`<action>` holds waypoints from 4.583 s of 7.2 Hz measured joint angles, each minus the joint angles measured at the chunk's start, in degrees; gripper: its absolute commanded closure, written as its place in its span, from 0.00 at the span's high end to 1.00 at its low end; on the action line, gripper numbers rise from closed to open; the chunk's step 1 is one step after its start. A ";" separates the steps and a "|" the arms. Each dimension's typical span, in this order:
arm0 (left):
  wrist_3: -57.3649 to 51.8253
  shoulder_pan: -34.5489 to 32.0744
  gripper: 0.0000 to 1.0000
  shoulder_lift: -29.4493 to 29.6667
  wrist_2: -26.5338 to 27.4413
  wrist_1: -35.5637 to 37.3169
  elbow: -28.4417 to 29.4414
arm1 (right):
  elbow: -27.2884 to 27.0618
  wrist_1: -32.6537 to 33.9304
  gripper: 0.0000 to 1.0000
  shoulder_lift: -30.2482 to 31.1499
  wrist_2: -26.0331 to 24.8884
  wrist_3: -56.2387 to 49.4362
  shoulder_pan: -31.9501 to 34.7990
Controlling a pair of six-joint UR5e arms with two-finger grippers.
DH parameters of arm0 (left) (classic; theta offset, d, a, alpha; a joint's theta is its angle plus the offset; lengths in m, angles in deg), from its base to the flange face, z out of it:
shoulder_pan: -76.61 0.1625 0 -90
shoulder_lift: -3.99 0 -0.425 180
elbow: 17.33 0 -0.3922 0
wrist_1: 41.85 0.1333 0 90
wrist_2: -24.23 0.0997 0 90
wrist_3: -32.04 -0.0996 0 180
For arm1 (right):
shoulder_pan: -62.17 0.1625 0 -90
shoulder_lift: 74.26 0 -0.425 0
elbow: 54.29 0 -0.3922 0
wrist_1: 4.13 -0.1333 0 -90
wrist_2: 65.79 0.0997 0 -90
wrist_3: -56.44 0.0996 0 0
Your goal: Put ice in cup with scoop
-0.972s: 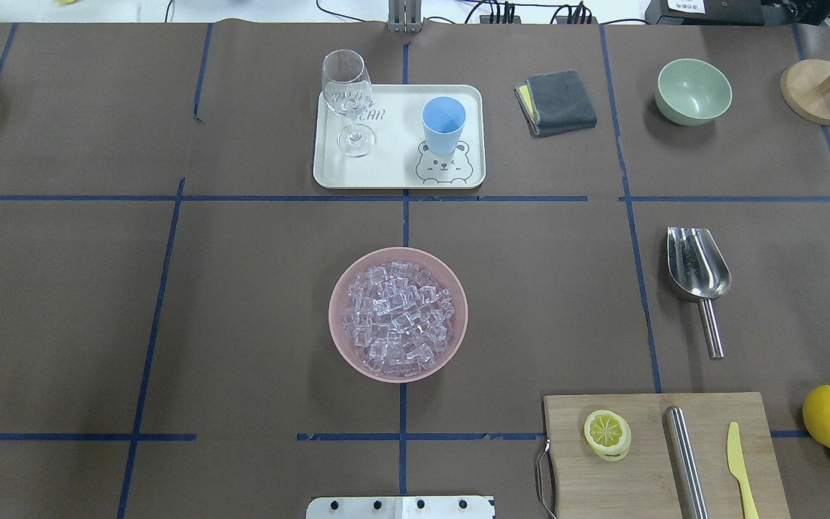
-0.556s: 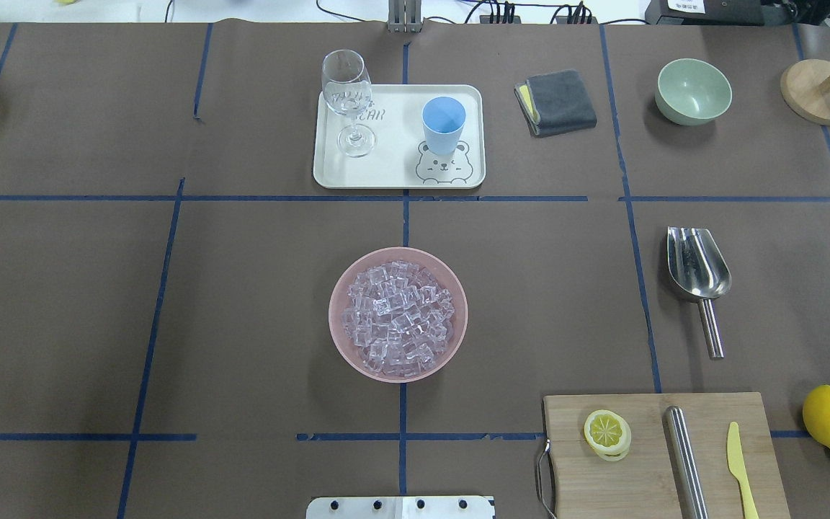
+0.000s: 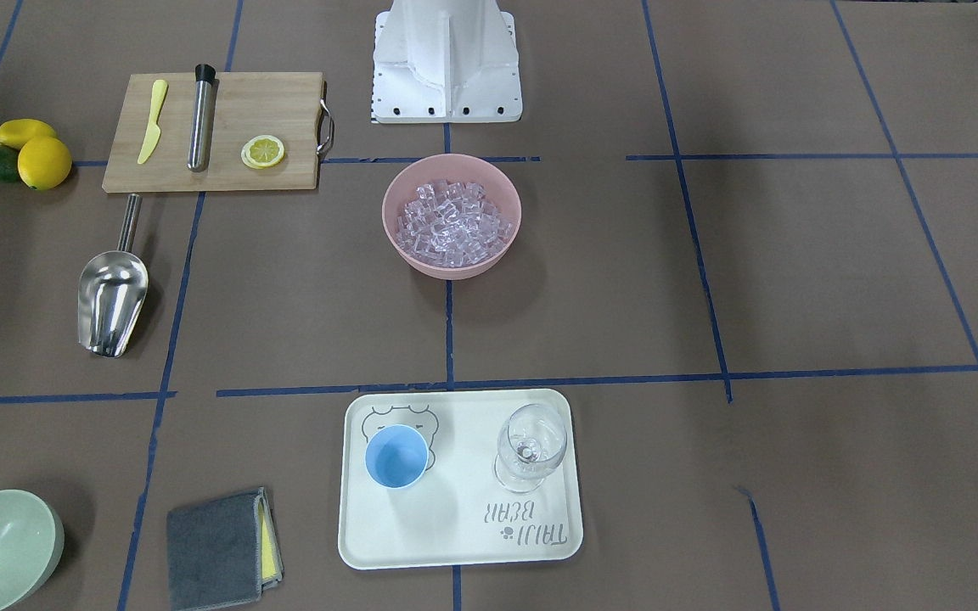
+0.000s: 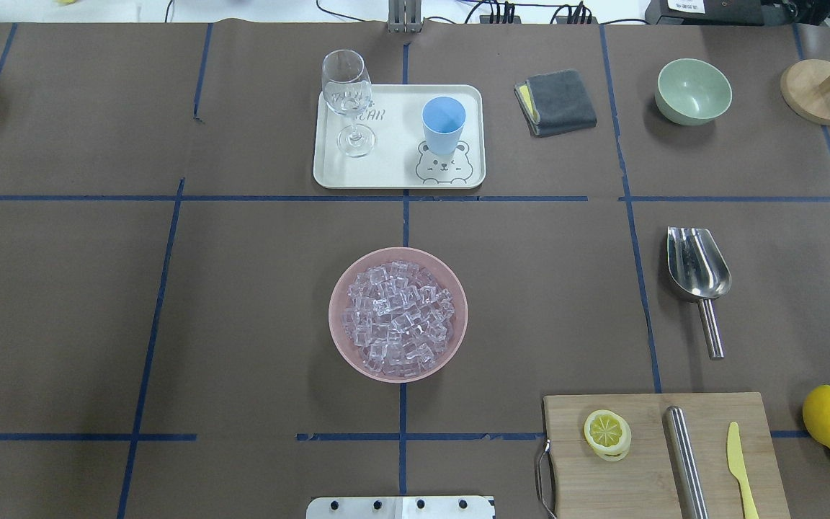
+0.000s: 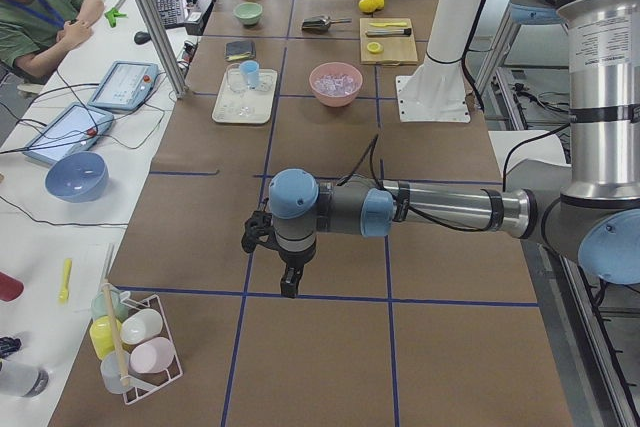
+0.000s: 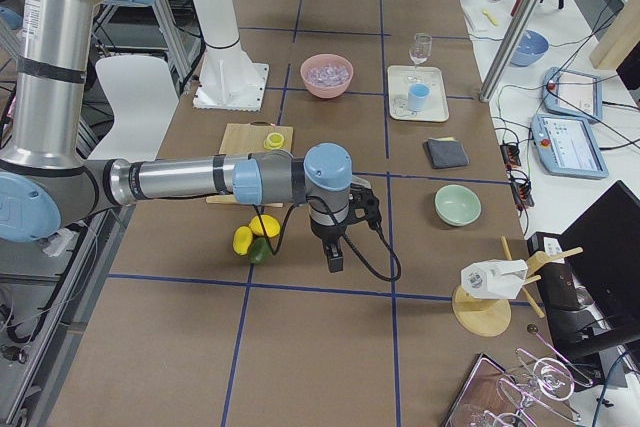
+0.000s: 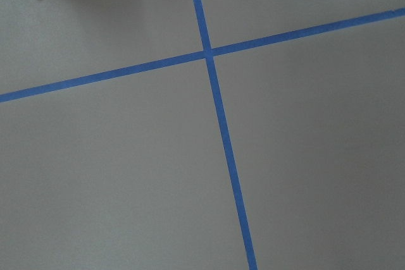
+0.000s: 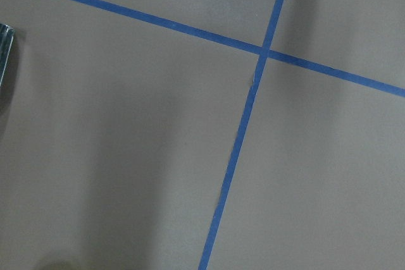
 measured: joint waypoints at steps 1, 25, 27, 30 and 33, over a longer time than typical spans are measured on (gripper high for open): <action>0.00 0.03 1.00 0.23 -0.04 -0.09 -0.03 | -0.03 0.05 1.00 -0.28 0.11 0.01 0.01; 8.83 53.71 1.00 27.58 12.44 -44.44 5.29 | -3.05 0.00 1.00 -8.69 0.12 5.76 -9.17; 8.57 57.21 1.00 29.46 14.59 -42.78 5.70 | -3.24 0.00 1.00 -8.70 0.12 6.56 -9.26; 8.14 61.10 1.00 30.20 16.28 -49.05 8.17 | -5.67 -0.07 1.00 -8.76 0.00 14.00 -12.46; 5.98 61.92 1.00 30.52 16.36 -56.26 12.49 | -8.61 -0.17 1.00 -8.77 -0.23 21.47 -16.41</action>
